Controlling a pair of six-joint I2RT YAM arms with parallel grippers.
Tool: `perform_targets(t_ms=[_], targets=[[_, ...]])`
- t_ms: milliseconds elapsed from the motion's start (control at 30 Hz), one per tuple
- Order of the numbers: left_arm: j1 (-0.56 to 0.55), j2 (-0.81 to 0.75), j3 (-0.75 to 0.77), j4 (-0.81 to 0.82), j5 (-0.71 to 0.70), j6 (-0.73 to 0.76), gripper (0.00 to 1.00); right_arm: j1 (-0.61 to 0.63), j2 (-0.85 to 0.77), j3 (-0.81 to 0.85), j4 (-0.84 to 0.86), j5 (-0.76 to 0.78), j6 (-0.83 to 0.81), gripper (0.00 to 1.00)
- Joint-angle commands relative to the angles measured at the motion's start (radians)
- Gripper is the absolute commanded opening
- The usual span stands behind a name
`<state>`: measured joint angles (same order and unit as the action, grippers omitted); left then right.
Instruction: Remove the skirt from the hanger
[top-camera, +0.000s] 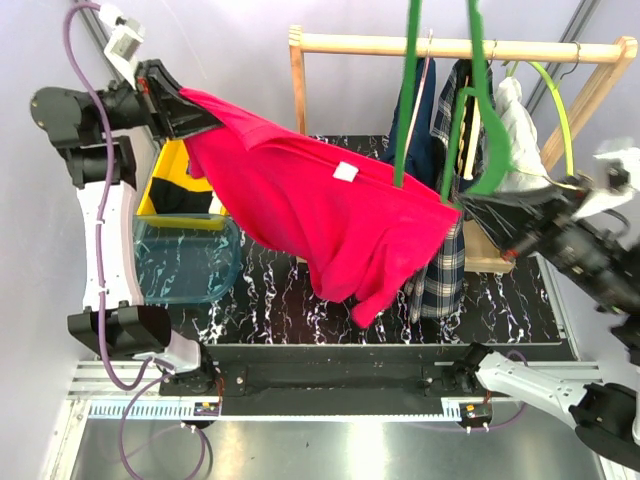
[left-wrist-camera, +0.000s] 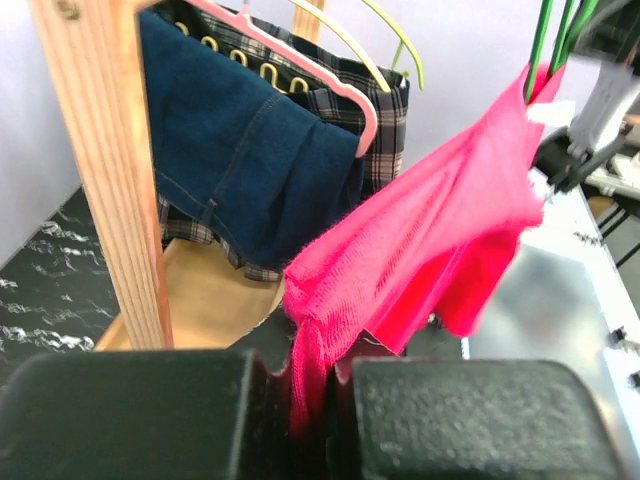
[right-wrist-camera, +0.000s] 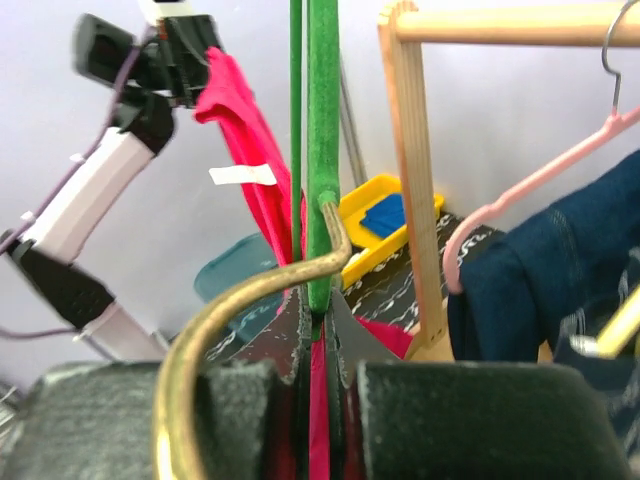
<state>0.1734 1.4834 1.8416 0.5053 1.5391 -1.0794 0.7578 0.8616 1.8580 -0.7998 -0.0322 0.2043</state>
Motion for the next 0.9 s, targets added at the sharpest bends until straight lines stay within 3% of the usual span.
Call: perform_targets(t_ms=[0, 33, 100, 200, 267, 300, 367, 400, 467, 500, 600, 867], targets=[[0.139, 0.038, 0.245, -0.254, -0.212, 0.074, 0.0, -0.006, 0.048, -0.049, 0.286, 0.078, -0.081, 0.0], [0.176, 0.063, 0.427, -0.321, -0.233, 0.085, 0.0, -0.005, 0.065, -0.049, 0.313, 0.095, -0.103, 0.0], [0.282, 0.1, 0.523, -0.382, -0.222, 0.073, 0.0, -0.005, 0.068, -0.052, 0.458, 0.193, -0.178, 0.0], [0.362, -0.01, 0.348, -0.369, -0.114, 0.104, 0.0, -0.005, 0.085, -0.04, 0.681, 0.245, -0.284, 0.0], [0.368, -0.148, 0.091, -0.291, -0.032, 0.102, 0.0, -0.006, 0.115, 0.006, 0.75, 0.253, -0.318, 0.0], [0.342, -0.194, -0.082, -0.204, -0.017, 0.063, 0.0, -0.005, 0.12, 0.009, 0.78, 0.253, -0.322, 0.0], [0.257, -0.312, -0.23, -0.176, 0.022, 0.038, 0.0, -0.005, 0.132, -0.023, 0.874, 0.25, -0.289, 0.0], [0.13, -0.34, -0.354, -0.171, 0.024, 0.026, 0.0, -0.005, 0.14, -0.037, 0.902, 0.238, -0.267, 0.0], [0.001, -0.389, -0.444, -0.168, -0.026, 0.025, 0.0, -0.005, 0.177, -0.074, 0.947, 0.184, -0.176, 0.0], [-0.106, -0.39, -0.455, -0.286, -0.052, 0.127, 0.0, -0.005, 0.191, -0.082, 0.961, 0.16, -0.137, 0.0], [-0.263, -0.315, -0.334, -0.589, -0.157, 0.37, 0.0, -0.005, 0.252, -0.105, 1.005, 0.054, 0.022, 0.0], [-0.319, -0.071, 0.002, -0.617, -0.257, 0.408, 0.0, -0.005, 0.32, -0.114, 1.034, -0.107, 0.253, 0.0]])
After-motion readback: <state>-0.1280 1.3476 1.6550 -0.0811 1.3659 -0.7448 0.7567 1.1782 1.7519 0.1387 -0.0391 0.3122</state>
